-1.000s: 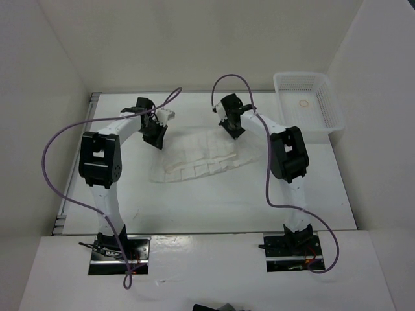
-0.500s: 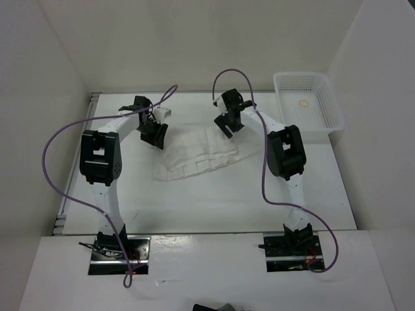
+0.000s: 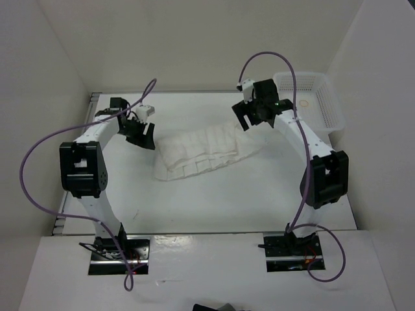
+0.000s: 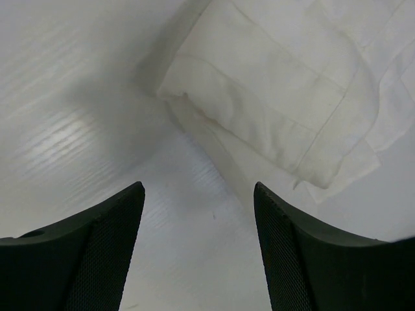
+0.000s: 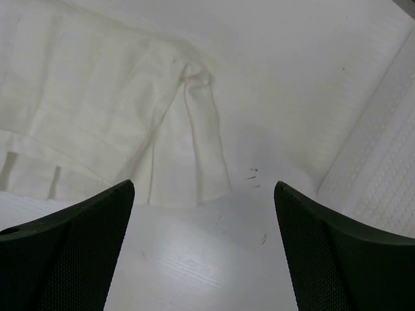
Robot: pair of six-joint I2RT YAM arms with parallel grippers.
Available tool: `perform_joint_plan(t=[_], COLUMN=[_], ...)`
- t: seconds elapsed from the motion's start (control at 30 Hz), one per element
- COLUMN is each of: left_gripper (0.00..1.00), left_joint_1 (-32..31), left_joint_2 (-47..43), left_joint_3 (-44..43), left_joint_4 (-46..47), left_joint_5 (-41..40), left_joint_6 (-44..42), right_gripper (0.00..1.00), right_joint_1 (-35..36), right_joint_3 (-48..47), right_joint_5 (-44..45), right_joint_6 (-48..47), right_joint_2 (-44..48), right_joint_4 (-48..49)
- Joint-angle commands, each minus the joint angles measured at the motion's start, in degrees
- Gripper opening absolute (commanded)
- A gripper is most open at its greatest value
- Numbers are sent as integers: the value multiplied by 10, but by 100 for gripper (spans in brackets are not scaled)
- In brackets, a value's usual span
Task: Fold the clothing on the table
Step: Fold the skirt
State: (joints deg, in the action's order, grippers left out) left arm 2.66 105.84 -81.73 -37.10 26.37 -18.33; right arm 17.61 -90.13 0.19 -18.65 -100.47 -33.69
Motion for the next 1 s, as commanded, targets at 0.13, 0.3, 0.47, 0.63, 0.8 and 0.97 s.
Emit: perform_joint_plan(t=[0.13,0.3,0.47,0.63,0.8,0.97], left_gripper=[74,72,72,72,72,72], left_joint_1=[1,1,13,18,18,18], left_joint_2=[88,111,119,138,161,180], left_joint_3=[-6,-45,-51,-56,-86,-112], left_joint_4=[2,2,18,29,29,18], left_joint_5=[131,154,142,118,106,133], left_joint_6=[-72,-94,-89,-77,-71,-76], right_gripper=[92,92,92,92,92,92], right_joint_1=[-1,-6,-6,-6,-12,-12], right_joint_3=[78,117,130,140,145,152], right_joint_5=[-68,-94,-109,-127,-140,-146], right_joint_6=[13,19,19,19,13,13], right_joint_2=[68,96,101,112,117,122], right_joint_4=[15,15,21,26,26,26])
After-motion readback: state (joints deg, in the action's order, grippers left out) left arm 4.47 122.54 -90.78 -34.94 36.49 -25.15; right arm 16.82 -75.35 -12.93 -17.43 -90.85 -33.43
